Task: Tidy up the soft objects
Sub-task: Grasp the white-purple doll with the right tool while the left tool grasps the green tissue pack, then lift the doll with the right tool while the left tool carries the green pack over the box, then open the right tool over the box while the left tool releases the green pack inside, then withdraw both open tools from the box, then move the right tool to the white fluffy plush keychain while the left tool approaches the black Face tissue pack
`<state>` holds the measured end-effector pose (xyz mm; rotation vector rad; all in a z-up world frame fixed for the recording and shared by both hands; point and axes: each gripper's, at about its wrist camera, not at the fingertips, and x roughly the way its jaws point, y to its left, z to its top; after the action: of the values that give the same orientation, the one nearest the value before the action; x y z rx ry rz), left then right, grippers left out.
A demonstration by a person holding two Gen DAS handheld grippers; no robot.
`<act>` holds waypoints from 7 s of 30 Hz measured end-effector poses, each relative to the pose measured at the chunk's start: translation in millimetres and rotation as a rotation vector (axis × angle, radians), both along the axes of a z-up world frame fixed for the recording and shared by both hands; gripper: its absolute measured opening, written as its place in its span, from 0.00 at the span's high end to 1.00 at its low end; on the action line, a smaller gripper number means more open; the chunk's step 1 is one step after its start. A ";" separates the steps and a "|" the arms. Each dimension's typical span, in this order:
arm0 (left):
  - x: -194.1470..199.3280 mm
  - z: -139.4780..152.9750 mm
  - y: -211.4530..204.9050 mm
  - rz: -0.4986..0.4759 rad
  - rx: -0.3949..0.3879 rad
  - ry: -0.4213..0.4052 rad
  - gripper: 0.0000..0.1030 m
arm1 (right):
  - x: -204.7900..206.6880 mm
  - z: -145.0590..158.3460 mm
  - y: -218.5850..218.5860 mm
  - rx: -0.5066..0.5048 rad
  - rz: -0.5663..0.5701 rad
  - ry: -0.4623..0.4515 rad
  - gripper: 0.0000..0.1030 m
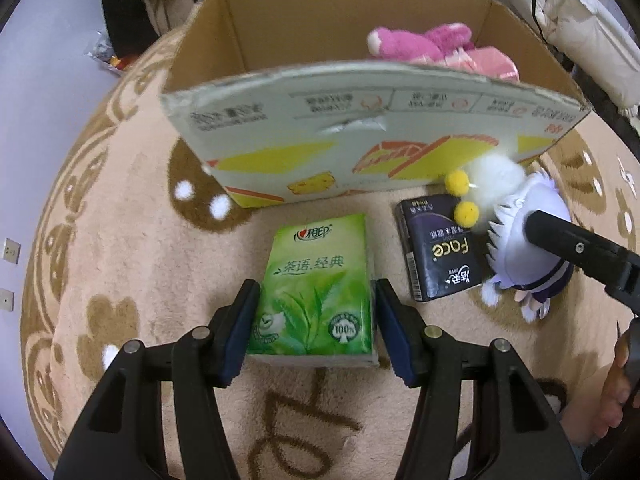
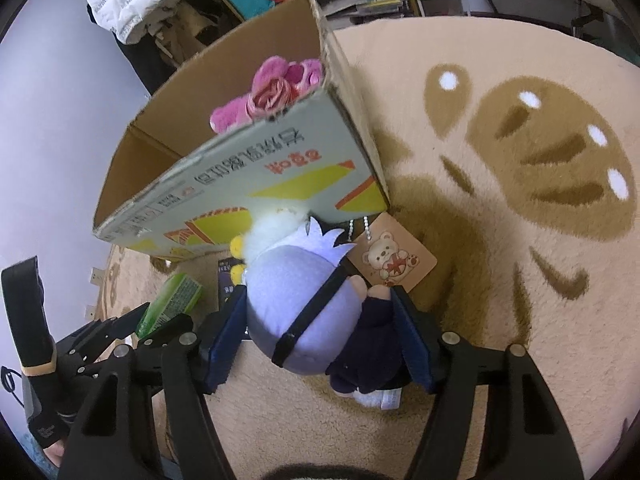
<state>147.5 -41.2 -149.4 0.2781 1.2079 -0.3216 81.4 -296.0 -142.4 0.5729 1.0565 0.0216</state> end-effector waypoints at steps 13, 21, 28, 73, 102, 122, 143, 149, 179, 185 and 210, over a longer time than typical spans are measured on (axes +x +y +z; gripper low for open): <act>-8.4 36.2 16.4 0.087 -0.073 -0.090 0.65 | -14.8 12.9 -15.0 0.112 -0.055 -0.047 0.29; -0.3 21.3 20.3 0.103 -0.090 -0.036 0.66 | -11.5 9.0 -9.6 0.107 -0.037 -0.030 0.29; 0.7 14.4 21.3 0.082 -0.065 -0.043 0.70 | -8.7 9.5 -9.5 0.107 -0.036 -0.033 0.29; -14.2 183.9 36.9 0.107 -0.245 -0.638 0.70 | -4.5 127.9 -10.6 0.119 -0.020 -0.459 0.29; 38.0 139.8 -0.5 0.063 -0.220 -0.532 0.69 | 49.5 113.9 3.7 0.005 0.046 -0.423 0.27; 44.8 117.3 1.9 0.078 -0.210 -0.460 0.66 | 50.6 99.4 5.7 -0.003 0.049 -0.370 0.20; 31.4 123.3 15.6 0.123 -0.195 -0.491 0.02 | 41.8 111.7 -1.9 -0.034 0.000 -0.394 0.00; 23.3 134.2 28.3 0.151 -0.188 -0.507 0.00 | 35.9 116.2 -7.2 -0.028 -0.014 -0.391 0.00; -29.8 132.7 28.0 0.153 -0.195 -0.416 0.00 | -17.7 114.7 -20.5 0.019 -0.076 -0.341 0.00; -27.7 122.0 25.0 0.141 -0.182 -0.385 0.00 | -14.6 96.0 -21.5 0.046 -0.074 -0.295 0.00; -12.2 67.3 -0.2 0.078 -0.137 -0.213 0.00 | 5.1 27.2 -12.3 0.086 -0.036 -0.111 0.00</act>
<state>135.3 -41.4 -82.1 0.1423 0.9792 -0.2979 86.5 -308.3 -115.2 0.6611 0.9409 0.0671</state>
